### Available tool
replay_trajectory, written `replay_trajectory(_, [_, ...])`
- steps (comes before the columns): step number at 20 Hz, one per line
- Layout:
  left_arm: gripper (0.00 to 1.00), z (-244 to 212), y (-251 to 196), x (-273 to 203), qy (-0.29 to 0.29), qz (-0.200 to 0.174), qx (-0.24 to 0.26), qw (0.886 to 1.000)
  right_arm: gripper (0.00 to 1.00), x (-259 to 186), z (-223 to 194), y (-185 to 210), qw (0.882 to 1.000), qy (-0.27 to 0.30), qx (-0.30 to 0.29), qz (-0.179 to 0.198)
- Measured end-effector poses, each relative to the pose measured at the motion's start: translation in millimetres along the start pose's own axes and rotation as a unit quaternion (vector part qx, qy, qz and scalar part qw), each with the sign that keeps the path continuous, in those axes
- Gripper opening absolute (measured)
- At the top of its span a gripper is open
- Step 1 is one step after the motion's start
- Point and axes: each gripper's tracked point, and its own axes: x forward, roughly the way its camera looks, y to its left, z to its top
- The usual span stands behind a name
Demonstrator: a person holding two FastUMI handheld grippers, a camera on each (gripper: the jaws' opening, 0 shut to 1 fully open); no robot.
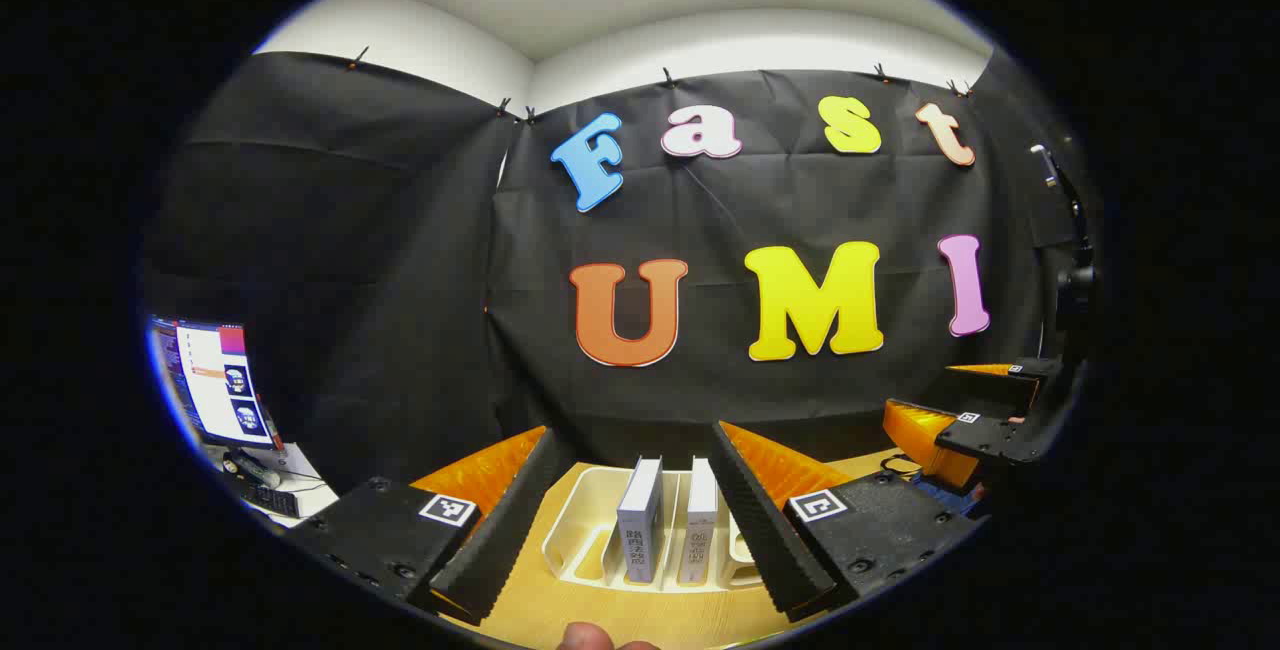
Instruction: Open the schoolbag, grab two books from the bookshelf and put them into the schoolbag.
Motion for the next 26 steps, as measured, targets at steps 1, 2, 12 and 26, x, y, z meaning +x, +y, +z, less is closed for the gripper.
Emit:
replay_trajectory(1, [0.98,1.1,2.2,-1.9,0.000,0.003,-0.001,1.000,0.94,0.9,-0.4,1.6,1.000,0.001,0.003,0.003])
replay_trajectory(2, [0.98,0.9,4.5,-3.0,-0.002,0.006,0.001,1.000,0.95,1.7,0.5,3.1,1.000,0.003,0.002,0.005])
replay_trajectory(12, [0.98,-0.7,10.2,-4.3,0.002,0.019,0.010,1.000,0.95,11.5,-21.0,-12.5,0.999,0.044,-0.014,-0.011])
replay_trajectory(26, [0.98,-18.7,-66.8,39.8,0.019,-0.095,-0.018,0.995,0.95,-15.7,-121.5,-89.7,0.978,0.197,-0.023,-0.065])
